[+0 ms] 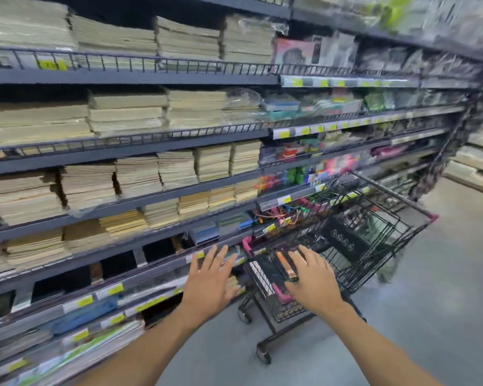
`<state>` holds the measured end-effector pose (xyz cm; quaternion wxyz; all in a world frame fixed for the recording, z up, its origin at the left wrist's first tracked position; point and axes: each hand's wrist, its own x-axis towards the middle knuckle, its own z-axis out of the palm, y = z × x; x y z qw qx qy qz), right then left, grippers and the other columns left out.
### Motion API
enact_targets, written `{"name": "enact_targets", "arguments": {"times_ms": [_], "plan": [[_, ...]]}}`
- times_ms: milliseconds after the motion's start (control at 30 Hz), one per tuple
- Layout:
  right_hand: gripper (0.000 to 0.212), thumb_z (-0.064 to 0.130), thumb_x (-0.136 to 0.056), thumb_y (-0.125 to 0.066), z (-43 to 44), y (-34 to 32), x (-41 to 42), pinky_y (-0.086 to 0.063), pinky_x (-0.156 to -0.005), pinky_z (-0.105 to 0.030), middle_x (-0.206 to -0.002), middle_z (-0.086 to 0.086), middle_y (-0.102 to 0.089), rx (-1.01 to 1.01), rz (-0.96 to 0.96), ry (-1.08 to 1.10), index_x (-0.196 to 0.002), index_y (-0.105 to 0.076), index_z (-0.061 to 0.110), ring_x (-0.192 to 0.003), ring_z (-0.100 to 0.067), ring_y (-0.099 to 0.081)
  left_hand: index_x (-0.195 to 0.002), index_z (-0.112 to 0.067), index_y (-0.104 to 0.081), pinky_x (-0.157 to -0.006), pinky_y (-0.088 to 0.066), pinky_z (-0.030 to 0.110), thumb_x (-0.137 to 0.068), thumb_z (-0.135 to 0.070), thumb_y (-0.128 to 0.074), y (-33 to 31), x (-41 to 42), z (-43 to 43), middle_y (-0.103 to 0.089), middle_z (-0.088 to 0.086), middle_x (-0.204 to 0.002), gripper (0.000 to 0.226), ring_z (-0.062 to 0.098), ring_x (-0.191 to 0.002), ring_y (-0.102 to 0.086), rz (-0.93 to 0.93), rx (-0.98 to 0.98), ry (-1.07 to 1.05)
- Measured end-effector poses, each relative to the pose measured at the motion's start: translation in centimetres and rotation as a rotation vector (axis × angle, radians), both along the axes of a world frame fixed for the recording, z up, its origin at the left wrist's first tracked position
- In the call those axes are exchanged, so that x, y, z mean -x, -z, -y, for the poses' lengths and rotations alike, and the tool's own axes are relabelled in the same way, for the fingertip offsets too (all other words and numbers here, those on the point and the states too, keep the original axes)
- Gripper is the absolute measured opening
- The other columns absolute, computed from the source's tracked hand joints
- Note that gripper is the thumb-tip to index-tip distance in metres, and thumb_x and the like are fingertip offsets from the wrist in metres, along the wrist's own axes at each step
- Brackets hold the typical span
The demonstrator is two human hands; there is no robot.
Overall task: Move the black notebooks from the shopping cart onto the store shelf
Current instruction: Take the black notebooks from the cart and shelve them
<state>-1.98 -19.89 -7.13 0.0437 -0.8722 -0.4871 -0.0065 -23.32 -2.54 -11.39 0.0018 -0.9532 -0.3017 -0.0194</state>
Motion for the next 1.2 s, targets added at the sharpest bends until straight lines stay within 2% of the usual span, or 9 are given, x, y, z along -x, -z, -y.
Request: {"name": "enact_targets", "arguments": {"times_ms": [67,167,233,333,400,600,933,1100,1200], "plan": [[0.076,0.056,-0.089,-0.058,1.2,0.1,-2.6,-0.027,-0.12,-0.046,-0.165,-0.002,-0.025,-0.001,-0.008,0.017,-0.155,-0.029,0.031,-0.151,-0.026,-0.025,-0.155,-0.031,-0.041,-0.12,-0.021,0.067,-0.092,-0.074,-0.032,0.1,-3.3,0.7,-0.036,0.001,-0.164,0.077,0.028,-0.154,-0.027,0.007,0.022,0.025],[0.076,0.056,-0.089,-0.06,2.3,0.4,-6.4,-0.026,-0.12,-0.045,-0.164,-0.002,-0.028,0.001,-0.009,0.058,-0.154,-0.033,0.029,-0.151,-0.025,-0.026,-0.163,-0.034,-0.015,-0.124,0.001,0.063,-0.094,-0.074,-0.021,0.5,-8.3,0.8,-0.006,-0.002,-0.172,0.08,0.025,-0.159,0.0,0.05,0.001,0.052],[0.075,0.054,-0.089,-0.062,2.6,1.0,-8.8,-0.026,-0.12,-0.046,-0.164,-0.003,-0.03,-0.011,-0.021,0.077,-0.154,-0.035,0.027,-0.151,-0.026,-0.028,-0.163,-0.034,-0.007,-0.123,0.008,0.062,-0.096,-0.074,-0.021,0.8,-11.4,0.7,0.001,-0.002,-0.172,0.08,0.024,-0.159,0.008,0.058,0.004,0.065],[0.076,0.055,-0.09,-0.062,2.0,1.8,-12.6,-0.023,-0.121,-0.046,-0.164,-0.003,-0.028,-0.002,-0.026,0.09,-0.155,-0.034,0.028,-0.151,-0.026,-0.026,-0.163,-0.033,-0.007,-0.124,0.008,0.062,-0.085,-0.076,-0.003,1.5,-16.0,0.0,-0.001,-0.001,-0.173,0.09,0.025,-0.159,0.007,0.032,0.018,0.084],[0.074,0.053,-0.091,-0.061,1.0,2.5,-15.2,-0.022,-0.123,-0.045,-0.164,-0.003,-0.028,0.017,-0.025,0.082,-0.155,-0.033,0.028,-0.151,-0.026,-0.025,-0.163,-0.032,-0.006,-0.123,0.008,0.061,-0.082,-0.076,0.001,2.6,-19.1,-1.1,-0.001,-0.001,-0.173,0.093,0.025,-0.159,0.007,0.026,0.033,0.079],[0.075,0.053,-0.09,-0.059,-3.6,4.3,-23.4,-0.025,-0.122,-0.044,-0.164,0.0,-0.029,0.062,-0.045,0.056,-0.155,-0.033,0.027,-0.151,-0.024,-0.026,-0.164,-0.032,-0.004,-0.125,0.004,0.061,-0.099,-0.07,-0.028,4.7,-27.9,-6.0,0.001,-0.002,-0.173,0.079,0.024,-0.159,0.008,0.013,0.143,0.006],[0.07,0.052,-0.098,-0.048,-12.2,6.5,-34.1,-0.014,-0.124,-0.044,-0.168,-0.001,-0.016,0.151,-0.119,-0.081,-0.158,-0.023,0.027,-0.154,-0.025,-0.014,-0.163,-0.032,-0.004,-0.125,0.004,0.058,-0.1,-0.066,-0.035,7.8,-37.3,-12.1,0.0,-0.001,-0.173,0.078,0.024,-0.159,0.005,-0.018,0.233,-0.104],[0.072,0.054,-0.095,-0.052,-16.5,10.1,-39.3,-0.018,-0.123,-0.048,-0.166,0.0,-0.019,0.223,-0.185,-0.179,-0.157,-0.026,0.028,-0.152,-0.025,-0.019,-0.163,-0.028,-0.009,-0.126,-0.001,0.058,-0.099,-0.065,-0.037,11.0,-40.5,-12.7,-0.007,0.002,-0.172,0.079,0.027,-0.159,-0.001,-0.031,0.268,-0.229],[0.073,0.055,-0.093,-0.054,-18.8,12.4,-42.3,-0.022,-0.123,-0.047,-0.166,0.0,-0.022,0.263,-0.225,-0.276,-0.156,-0.028,0.028,-0.152,-0.024,-0.021,-0.163,-0.028,-0.004,-0.127,-0.004,0.056,-0.101,-0.063,-0.035,12.8,-42.3,-12.5,-0.005,0.003,-0.172,0.078,0.027,-0.159,-0.001,-0.063,0.337,-0.321]]}}
